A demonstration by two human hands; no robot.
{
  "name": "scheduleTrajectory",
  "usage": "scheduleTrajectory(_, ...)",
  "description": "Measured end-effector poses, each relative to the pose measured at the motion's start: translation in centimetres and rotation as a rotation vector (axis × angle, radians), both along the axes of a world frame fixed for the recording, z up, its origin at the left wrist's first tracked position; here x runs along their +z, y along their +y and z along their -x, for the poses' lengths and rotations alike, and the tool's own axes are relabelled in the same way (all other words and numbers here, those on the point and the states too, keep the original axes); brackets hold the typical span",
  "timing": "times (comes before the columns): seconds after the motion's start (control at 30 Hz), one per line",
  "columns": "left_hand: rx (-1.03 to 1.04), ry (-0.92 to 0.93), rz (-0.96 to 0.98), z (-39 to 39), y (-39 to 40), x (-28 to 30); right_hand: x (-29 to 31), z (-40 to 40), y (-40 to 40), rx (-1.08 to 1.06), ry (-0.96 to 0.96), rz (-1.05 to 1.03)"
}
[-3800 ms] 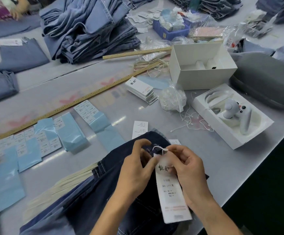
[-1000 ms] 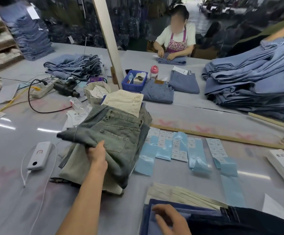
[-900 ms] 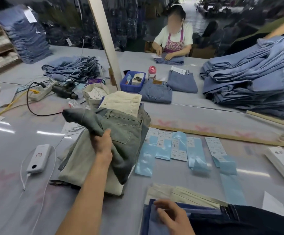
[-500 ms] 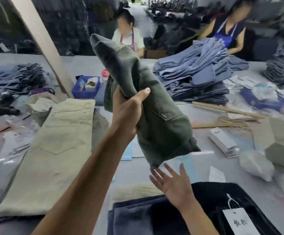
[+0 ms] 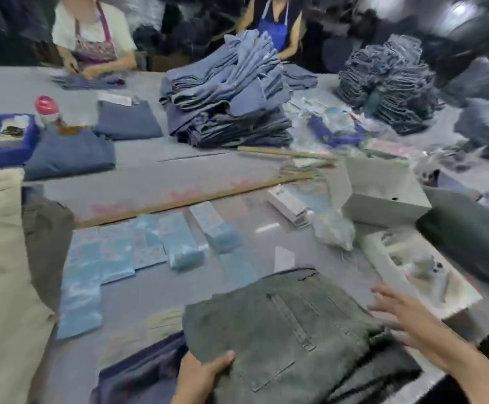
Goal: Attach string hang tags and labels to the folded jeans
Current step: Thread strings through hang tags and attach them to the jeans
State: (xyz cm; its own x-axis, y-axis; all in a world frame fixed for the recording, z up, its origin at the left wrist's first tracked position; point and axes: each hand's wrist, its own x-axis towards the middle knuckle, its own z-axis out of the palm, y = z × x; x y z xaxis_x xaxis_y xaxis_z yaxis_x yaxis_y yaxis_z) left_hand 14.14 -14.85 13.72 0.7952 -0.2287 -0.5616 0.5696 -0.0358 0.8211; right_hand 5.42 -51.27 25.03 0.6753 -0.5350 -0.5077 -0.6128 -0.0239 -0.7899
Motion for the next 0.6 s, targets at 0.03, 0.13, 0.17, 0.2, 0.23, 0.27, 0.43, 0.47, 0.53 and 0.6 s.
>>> scheduleTrajectory(0.03, -0.001, 0.004, -0.044, 0.7, -0.1, -0.8, -1.3, 0.7, 0.3, 0.063, 0.137, 0.102)
scheduleTrajectory(0.13, 0.1, 0.043, 0.0, -0.3, -0.5, -1.5, -3.2, 1.1, 1.2, 0.072, 0.141, 0.272)
scheduleTrajectory(0.17, 0.101, 0.042, 0.027, -0.7, -0.7, -1.2, -3.2, 0.5, 1.3, 0.075, 0.129, 0.327)
scheduleTrajectory(0.2, 0.117, 0.053, 0.047, -1.0, -1.0, -1.1, -2.9, -0.3, 1.3, 0.081, 0.112, 0.4)
scheduleTrajectory(0.23, 0.139, 0.071, 0.08, -1.0, -1.2, -0.8, -2.8, -1.1, 1.3, 0.108, 0.114, 0.461)
scheduleTrajectory(0.27, 0.168, 0.087, 0.108, -0.9, -1.4, -0.6, -2.7, -1.9, 1.7, 0.168, 0.124, 0.492)
scheduleTrajectory(0.43, 0.162, 0.111, 0.187, -0.3, -1.0, 2.0, -1.8, -4.6, 3.4, 0.389, 0.162, 0.382)
scheduleTrajectory(0.47, 0.153, 0.084, 0.207, -0.2, -0.6, 2.4, -1.2, -4.4, 3.0, 0.385, 0.138, 0.316)
scheduleTrajectory(0.53, 0.126, 0.008, 0.219, 0.2, 0.6, 2.8, 0.0, -3.5, 2.4, 0.425, 0.085, 0.231)
scheduleTrajectory(0.6, 0.101, -0.016, 0.145, 1.0, 1.4, 2.2, 0.7, -2.5, 2.5, 0.461, 0.068, 0.156)
